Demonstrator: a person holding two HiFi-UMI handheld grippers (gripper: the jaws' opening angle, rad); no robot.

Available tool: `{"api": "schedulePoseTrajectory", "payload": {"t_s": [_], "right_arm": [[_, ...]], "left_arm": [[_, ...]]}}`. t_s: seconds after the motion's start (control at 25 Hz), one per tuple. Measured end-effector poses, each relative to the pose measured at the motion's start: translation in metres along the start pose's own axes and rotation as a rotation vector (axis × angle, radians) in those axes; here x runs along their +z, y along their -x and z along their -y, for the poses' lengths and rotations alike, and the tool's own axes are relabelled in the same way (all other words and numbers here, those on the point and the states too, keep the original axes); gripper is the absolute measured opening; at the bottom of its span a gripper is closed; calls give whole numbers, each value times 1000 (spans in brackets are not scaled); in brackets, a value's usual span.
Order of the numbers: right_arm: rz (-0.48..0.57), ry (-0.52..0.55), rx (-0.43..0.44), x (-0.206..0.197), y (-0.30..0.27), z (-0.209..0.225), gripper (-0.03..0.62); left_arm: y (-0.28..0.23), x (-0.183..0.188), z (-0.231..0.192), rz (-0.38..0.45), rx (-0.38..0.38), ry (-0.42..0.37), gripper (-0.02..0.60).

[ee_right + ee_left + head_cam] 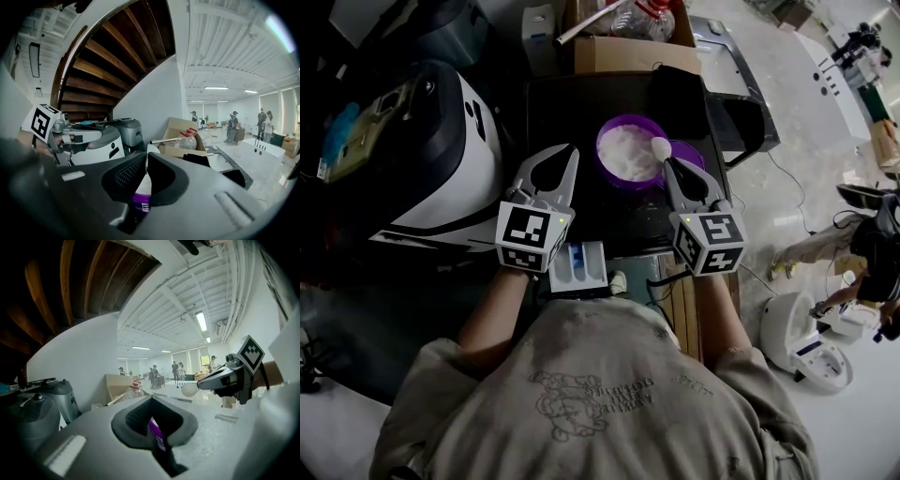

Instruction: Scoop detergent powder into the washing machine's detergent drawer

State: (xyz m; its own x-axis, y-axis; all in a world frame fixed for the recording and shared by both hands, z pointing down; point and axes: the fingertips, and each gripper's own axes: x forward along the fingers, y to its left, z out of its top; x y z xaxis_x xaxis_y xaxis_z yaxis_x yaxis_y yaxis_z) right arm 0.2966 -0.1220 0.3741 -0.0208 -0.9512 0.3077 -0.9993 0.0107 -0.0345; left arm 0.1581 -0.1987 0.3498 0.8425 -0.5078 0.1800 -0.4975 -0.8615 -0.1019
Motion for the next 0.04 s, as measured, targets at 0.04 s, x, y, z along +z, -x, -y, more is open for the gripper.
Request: {"api": "schedulePoseTrajectory", "payload": {"t_s": [0.04], "right_arm": [[0, -1, 0, 0, 0, 1, 37]], "left_arm": [[-1, 0, 0, -1, 0, 1, 0]]}}
